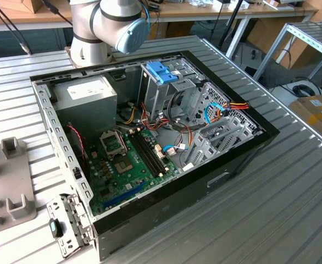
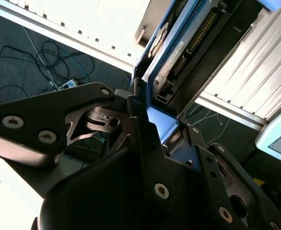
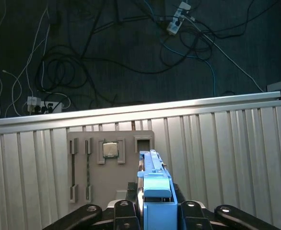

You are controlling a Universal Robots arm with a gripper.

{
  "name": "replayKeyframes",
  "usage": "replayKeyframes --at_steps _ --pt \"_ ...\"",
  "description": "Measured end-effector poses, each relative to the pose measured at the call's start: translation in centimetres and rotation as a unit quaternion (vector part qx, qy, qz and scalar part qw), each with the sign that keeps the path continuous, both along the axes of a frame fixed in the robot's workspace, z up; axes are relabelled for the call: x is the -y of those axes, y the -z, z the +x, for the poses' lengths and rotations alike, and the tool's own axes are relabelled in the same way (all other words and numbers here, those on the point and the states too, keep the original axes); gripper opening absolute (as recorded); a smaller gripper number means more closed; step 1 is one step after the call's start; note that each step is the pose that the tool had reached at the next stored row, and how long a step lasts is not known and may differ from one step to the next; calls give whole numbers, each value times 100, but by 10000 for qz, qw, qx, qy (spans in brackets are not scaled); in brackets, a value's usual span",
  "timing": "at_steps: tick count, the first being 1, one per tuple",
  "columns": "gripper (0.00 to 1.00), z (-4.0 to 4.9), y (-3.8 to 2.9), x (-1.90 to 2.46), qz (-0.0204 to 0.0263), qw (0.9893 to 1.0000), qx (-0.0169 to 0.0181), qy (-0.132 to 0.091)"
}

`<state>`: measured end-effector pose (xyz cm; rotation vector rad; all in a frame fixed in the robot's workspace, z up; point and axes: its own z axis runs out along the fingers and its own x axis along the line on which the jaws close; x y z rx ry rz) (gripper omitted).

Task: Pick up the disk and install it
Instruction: 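Pick up the disk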

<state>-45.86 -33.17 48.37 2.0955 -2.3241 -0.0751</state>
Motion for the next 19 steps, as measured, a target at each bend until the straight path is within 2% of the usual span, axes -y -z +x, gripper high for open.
replayKeyframes --at_steps 15,16,17,18,19 --pt "37 3 -172 0 0 10000 -1 0" --pt "37 4 -301 0 0 10000 -1 0" --pt "37 7 -472 0 0 10000 -1 0" --pt "37 11 -583 0 0 10000 -4 0" --pt "37 12 -602 0 0 10000 -4 0"
